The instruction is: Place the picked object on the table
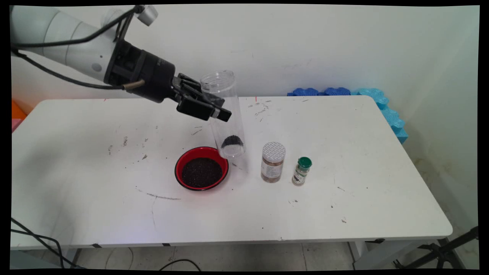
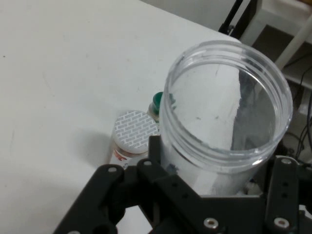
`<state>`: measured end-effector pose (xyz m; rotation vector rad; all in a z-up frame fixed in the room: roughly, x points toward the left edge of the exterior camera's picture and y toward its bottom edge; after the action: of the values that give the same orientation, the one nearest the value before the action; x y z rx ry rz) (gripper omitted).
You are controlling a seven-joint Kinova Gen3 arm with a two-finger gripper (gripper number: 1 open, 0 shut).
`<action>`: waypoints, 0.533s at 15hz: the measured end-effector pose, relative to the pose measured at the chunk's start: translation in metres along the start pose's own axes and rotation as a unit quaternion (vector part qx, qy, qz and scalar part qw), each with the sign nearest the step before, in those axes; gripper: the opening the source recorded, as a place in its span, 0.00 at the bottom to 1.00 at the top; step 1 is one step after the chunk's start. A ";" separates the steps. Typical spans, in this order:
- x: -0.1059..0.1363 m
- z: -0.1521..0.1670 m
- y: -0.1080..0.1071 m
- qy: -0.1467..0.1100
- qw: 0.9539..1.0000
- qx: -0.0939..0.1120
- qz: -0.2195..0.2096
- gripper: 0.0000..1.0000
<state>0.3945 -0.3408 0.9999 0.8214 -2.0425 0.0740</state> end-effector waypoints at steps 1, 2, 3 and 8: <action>0.000 0.001 0.001 0.001 1.000 0.002 0.006 0.00; 0.000 0.002 0.002 0.002 1.000 0.003 0.009 0.00; -0.002 0.003 0.004 0.001 1.000 0.004 0.010 0.00; -0.017 0.017 0.012 -0.009 1.000 0.002 0.011 0.00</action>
<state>0.3822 -0.3284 0.9797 0.8062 -2.0696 0.0830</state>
